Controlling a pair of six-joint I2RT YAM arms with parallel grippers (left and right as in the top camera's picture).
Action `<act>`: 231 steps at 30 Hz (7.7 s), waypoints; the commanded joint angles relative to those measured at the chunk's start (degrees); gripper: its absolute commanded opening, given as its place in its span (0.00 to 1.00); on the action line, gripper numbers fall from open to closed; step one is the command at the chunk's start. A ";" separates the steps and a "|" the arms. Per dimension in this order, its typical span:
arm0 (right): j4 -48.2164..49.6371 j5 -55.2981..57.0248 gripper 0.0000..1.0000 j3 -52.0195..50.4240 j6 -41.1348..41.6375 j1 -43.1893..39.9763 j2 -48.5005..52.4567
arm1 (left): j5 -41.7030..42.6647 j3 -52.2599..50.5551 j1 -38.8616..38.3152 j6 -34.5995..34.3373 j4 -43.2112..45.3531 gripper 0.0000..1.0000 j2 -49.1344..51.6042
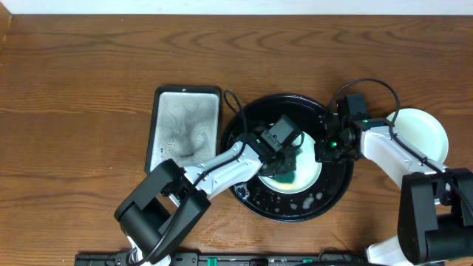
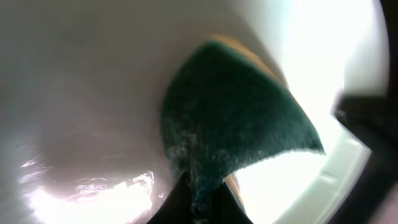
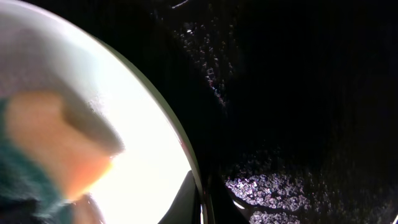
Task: Clean dirty plates on tray and stack at the side
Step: 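Scrub the held pale green plate with the sponge in the left gripper, then return the sponge to the basin with the left gripper, then lift the pale green plate off the tray with the right gripper, then carry the plate right and stack it on the plate pile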
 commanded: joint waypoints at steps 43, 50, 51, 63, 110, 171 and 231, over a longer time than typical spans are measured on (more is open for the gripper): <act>-1.18 1.90 0.01 0.09 1.27 0.09 1.31 | -24.11 0.98 3.67 2.23 -12.57 0.07 4.70; -1.25 1.90 0.01 0.09 1.27 0.09 1.31 | -36.70 5.01 3.45 10.03 -15.47 0.07 4.70; -1.25 1.90 0.01 0.09 1.27 0.09 1.31 | -37.07 6.23 3.45 10.91 -16.46 0.07 4.70; -2.12 1.90 0.01 0.09 1.27 0.09 1.29 | -26.38 15.78 3.63 11.93 -24.63 0.07 -4.68; -13.88 76.52 0.01 0.22 5.53 50.05 -34.14 | -2.82 -0.68 36.61 29.18 -29.29 0.83 -43.91; -10.91 91.12 0.01 0.20 0.33 62.71 -34.12 | -2.82 -0.70 36.61 29.18 -29.29 0.84 -43.60; -8.94 29.81 0.01 0.20 19.45 4.68 -34.12 | -2.82 -0.70 36.61 29.18 -29.29 0.84 -43.60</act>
